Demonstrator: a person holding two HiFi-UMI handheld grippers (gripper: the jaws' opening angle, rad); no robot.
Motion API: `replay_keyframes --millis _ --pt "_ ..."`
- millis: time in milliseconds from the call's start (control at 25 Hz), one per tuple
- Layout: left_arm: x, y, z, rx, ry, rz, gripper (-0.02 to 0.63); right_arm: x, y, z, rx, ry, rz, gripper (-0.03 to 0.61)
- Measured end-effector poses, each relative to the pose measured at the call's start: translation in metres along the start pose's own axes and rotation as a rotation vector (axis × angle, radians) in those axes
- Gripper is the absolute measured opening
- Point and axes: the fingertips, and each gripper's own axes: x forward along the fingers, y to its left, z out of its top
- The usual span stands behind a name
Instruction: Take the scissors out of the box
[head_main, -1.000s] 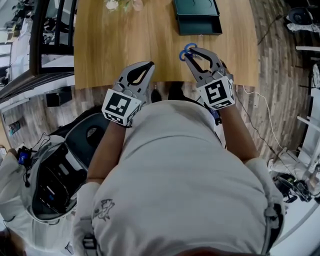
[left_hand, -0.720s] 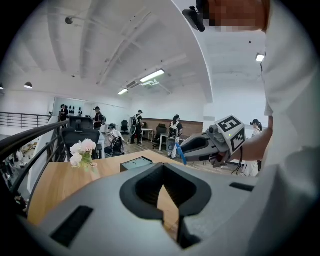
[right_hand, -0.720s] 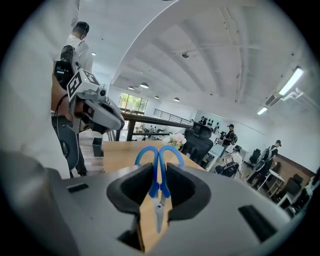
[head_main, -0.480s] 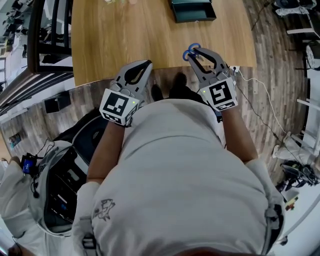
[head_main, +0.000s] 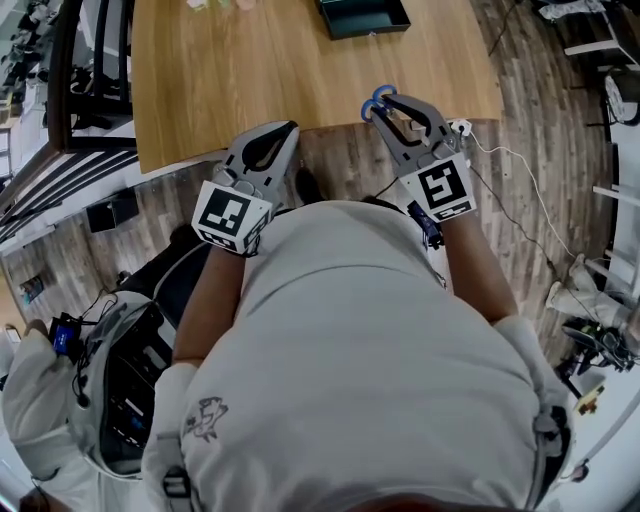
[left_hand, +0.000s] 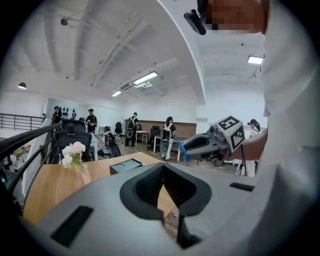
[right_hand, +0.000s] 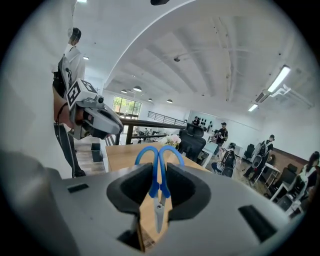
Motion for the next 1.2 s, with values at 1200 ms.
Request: replay_keyframes --millis 1200 --pt "0.077 -0.247 -0.001 -0.012 0.001 0.1 0.005 -0.251 -0.032 -0.107 0.067 -0.16 0.083 0.097"
